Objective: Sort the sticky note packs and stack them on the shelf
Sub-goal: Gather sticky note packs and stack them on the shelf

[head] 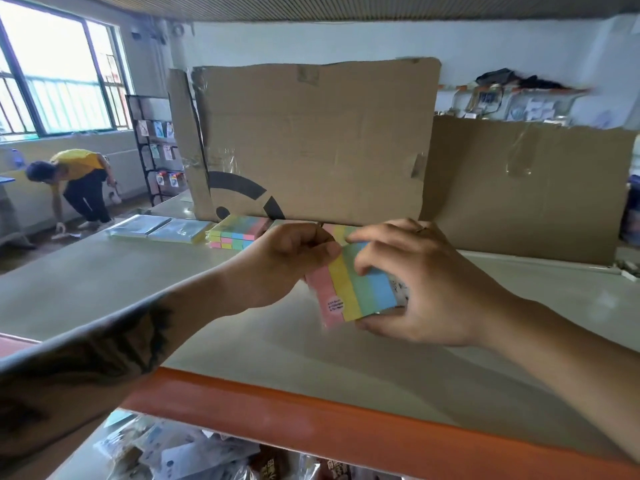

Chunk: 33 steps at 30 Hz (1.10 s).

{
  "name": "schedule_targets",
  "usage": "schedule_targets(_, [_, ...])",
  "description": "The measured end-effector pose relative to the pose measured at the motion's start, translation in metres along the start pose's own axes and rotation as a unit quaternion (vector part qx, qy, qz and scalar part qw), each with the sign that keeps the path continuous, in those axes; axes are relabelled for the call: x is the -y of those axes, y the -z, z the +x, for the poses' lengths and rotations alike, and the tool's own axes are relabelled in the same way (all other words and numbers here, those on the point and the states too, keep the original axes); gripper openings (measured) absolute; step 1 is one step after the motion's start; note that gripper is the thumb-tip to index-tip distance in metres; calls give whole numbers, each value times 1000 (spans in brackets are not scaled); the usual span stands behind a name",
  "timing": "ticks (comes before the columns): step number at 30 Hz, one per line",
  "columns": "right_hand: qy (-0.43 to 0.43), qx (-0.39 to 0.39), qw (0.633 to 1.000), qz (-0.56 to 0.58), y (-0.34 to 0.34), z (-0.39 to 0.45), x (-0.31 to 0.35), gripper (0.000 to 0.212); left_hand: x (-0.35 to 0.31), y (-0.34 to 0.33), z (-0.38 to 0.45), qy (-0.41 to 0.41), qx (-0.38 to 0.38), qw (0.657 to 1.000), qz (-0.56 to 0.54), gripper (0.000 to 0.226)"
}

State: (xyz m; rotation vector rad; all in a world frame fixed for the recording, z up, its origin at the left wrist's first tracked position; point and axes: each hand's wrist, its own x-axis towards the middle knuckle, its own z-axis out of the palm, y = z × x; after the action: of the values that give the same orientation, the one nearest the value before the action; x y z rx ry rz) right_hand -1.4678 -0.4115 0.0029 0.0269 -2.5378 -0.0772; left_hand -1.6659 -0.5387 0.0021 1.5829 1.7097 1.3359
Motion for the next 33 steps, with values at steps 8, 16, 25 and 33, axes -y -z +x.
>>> schedule_targets(8, [-73, 40, 996, 40, 7, 5, -14, 63, -4, 25, -30, 100, 82, 960, 248, 67])
schedule_targets(16, [-207, 90, 974, 31, -27, 62, -65, 62, 14, 37, -65, 170, 161, 855, 462, 79])
schedule_targets(25, [-238, 111, 965, 9, -59, 70, -85, 43, 20, 35, -68, 154, 127, 864, 463, 77])
schedule_targets(33, [-234, 133, 962, 38, -47, 66, -79, 45, 19, 34, -67, 158, 120, 867, 457, 79])
